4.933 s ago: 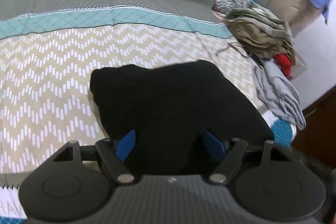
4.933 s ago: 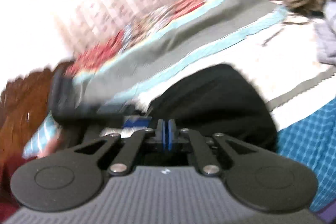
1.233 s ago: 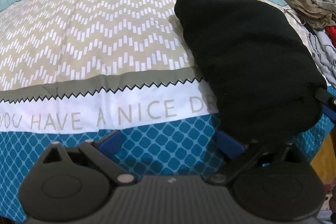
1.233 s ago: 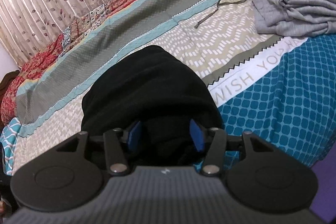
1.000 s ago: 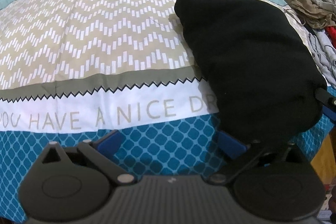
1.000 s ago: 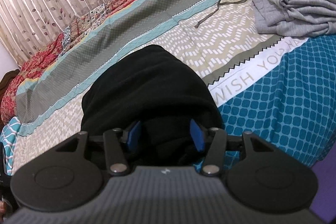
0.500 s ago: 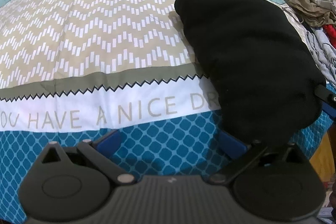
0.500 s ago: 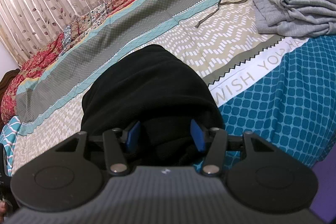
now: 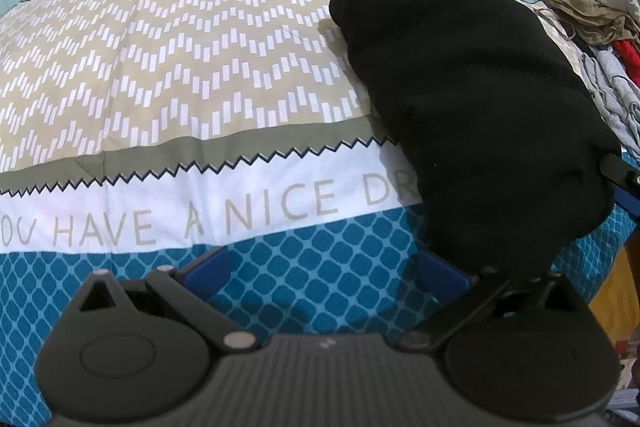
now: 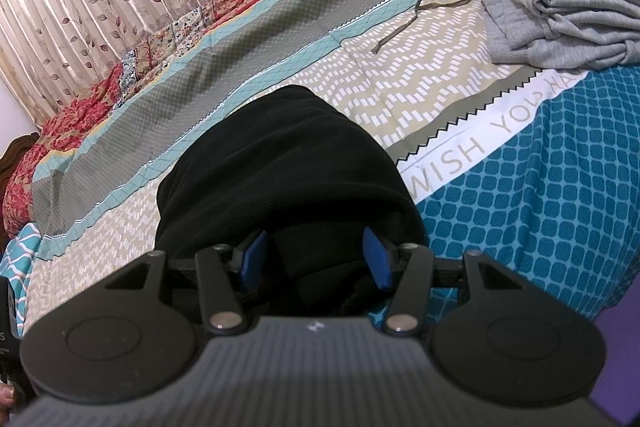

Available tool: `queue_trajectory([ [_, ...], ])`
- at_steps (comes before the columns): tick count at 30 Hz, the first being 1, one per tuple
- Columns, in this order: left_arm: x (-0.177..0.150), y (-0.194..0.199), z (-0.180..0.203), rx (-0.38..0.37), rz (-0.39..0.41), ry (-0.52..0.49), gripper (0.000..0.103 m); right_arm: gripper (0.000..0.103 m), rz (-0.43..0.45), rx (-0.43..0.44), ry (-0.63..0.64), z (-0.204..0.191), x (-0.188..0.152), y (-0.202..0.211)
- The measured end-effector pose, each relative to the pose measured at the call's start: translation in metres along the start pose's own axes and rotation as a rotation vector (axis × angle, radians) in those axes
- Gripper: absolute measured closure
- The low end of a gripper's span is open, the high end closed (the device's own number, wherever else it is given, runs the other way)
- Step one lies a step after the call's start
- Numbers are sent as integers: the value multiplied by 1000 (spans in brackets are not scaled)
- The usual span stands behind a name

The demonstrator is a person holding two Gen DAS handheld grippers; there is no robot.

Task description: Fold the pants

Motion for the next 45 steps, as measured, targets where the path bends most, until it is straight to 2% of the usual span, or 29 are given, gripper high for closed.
queue_trajectory([
  [5,-4,2,6,21,31,-63,0,47,0,-4,1,0,0,0],
  [9,5,10,-11,-47,20,1,0,45,-19,28,38,-3,4,9],
  [13,15,34,-37,-83,110,81,0,43,-20,166,47,1,11,33],
  [16,25,45,-51,-152,144,143,0,37,14,203,46,5,20,48],
  [19,33,48,-55,-197,154,187,0,33,70,227,-10,14,33,55],
  [22,34,44,-53,-217,136,195,0,32,98,208,-65,23,42,54],
  [28,27,35,-46,-208,104,171,0,32,88,168,-136,40,42,45],
  [40,25,31,-41,-196,83,148,0,32,87,149,-127,46,47,45],
  [45,31,35,-38,-237,88,138,0,32,63,166,-103,46,57,40],
])
Point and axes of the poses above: each gripper's, at about its wrist camera, not at the fingertips, and y roughly against the way its jaws point, z to its right, x to its top, the point moved 1 cm from there along -y, roughly the way its jaws point, and after that the axes turned 9 degrees about x, right-handed, at the moved point
